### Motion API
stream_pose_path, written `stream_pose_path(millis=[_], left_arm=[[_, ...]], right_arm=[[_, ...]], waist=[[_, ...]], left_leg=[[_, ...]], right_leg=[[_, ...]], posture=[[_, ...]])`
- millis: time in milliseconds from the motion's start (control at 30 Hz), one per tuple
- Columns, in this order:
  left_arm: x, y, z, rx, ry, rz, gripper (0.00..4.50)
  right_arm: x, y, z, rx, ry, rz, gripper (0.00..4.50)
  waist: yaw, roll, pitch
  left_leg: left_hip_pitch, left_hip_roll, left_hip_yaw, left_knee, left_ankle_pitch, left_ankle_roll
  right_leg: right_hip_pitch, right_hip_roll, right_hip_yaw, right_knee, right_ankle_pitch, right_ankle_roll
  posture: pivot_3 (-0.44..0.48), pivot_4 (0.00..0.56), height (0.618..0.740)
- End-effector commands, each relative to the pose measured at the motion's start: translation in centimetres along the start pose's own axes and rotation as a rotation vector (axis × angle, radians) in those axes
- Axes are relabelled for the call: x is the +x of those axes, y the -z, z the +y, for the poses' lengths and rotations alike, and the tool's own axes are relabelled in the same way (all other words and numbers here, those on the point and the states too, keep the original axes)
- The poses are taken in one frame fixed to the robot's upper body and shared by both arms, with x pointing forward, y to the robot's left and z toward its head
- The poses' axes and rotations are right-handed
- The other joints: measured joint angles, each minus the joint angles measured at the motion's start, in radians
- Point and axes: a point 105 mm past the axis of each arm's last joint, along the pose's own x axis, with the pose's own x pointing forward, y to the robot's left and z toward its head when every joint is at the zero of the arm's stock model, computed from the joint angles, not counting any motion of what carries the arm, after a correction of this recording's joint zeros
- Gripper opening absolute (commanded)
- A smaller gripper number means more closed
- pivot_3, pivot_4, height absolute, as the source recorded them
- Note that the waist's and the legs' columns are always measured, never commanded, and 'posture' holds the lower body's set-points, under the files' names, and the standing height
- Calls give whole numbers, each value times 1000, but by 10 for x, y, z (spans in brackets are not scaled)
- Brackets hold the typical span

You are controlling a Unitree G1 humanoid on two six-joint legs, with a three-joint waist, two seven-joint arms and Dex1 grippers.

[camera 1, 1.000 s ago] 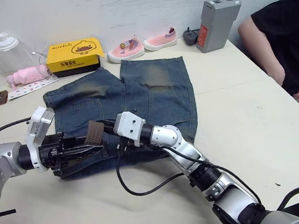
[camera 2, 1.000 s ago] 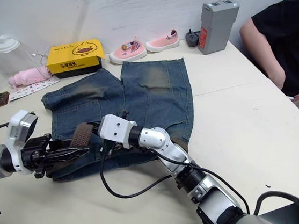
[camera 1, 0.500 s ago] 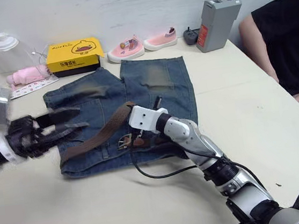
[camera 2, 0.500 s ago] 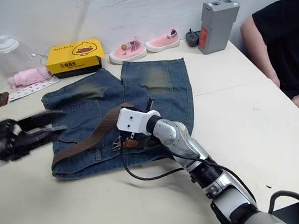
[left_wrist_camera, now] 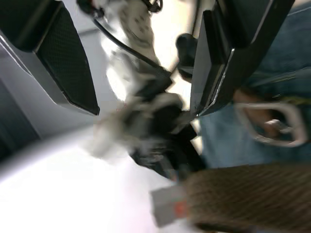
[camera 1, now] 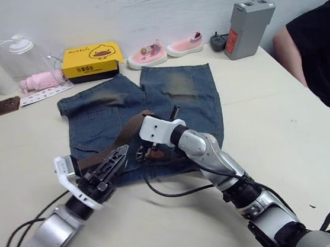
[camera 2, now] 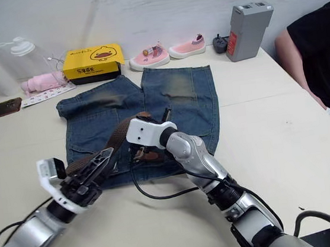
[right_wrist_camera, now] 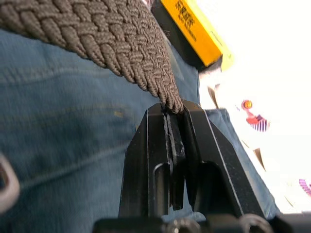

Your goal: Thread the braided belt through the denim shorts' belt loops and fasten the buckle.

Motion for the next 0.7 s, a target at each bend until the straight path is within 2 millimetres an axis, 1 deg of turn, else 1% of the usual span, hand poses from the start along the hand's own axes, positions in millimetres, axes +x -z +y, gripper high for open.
stream_pose_path(millis=[33, 100, 233, 300, 433, 500, 567, 700], left_arm=[[10, -6, 6, -63, -35, -69, 3293], [16, -9, 7, -89, -31, -95, 3293], [21, -15, 8, -88, -30, -125, 3293], [23, -15, 8, -89, -28, -128, 3293], [34, -16, 7, -99, -10, -123, 3293], [40, -17, 12, -102, -28, -120, 3293], [46, -15, 13, -102, -27, -108, 3293], [50, -19, 13, -108, -24, -133, 3293]], right_arm=[[-3, -17, -9, -17, 37, -56, 0], [-4, -18, -9, -21, 34, -59, 0], [-5, -20, -6, -33, 21, -63, 0], [-6, -20, -5, -35, 14, -65, 0], [-6, -22, -2, -37, 0, -72, 0], [-6, -24, -1, -41, -10, -78, 0], [-6, -26, 1, -47, -18, -83, 0], [-6, -28, 3, -57, -29, -92, 0]], waist=[[1, -1, -1], [1, -2, -1], [-4, -1, -2], [-3, -2, -2], [1, -2, -2], [0, -2, -2], [0, -2, -2], [-1, -2, -2]], left_leg=[[0, 0, 0, 0, 0, 0], [0, 0, 1, 0, 0, 0], [0, 1, 1, 0, 0, 0], [0, 0, 1, 0, 0, 0], [0, 0, 1, 0, 0, 0], [0, 0, 1, 0, 0, 0], [0, 0, 1, 0, 0, 0], [0, 0, 1, 0, 0, 0]], right_leg=[[0, 0, 0, 0, 0, 0], [0, 0, 0, 0, 0, 0], [0, 0, -1, 0, 0, 0], [0, 1, -1, 0, 0, 0], [0, 1, -1, -1, 0, 0], [0, 2, -2, -1, 0, 0], [0, 2, -1, -1, 0, 0], [0, 2, -1, -1, 0, 0]], posture=[[0, 150, 636], [0, 150, 636], [0, 150, 636], [0, 150, 636], [0, 150, 636], [0, 150, 636], [0, 150, 636], [0, 150, 636]])
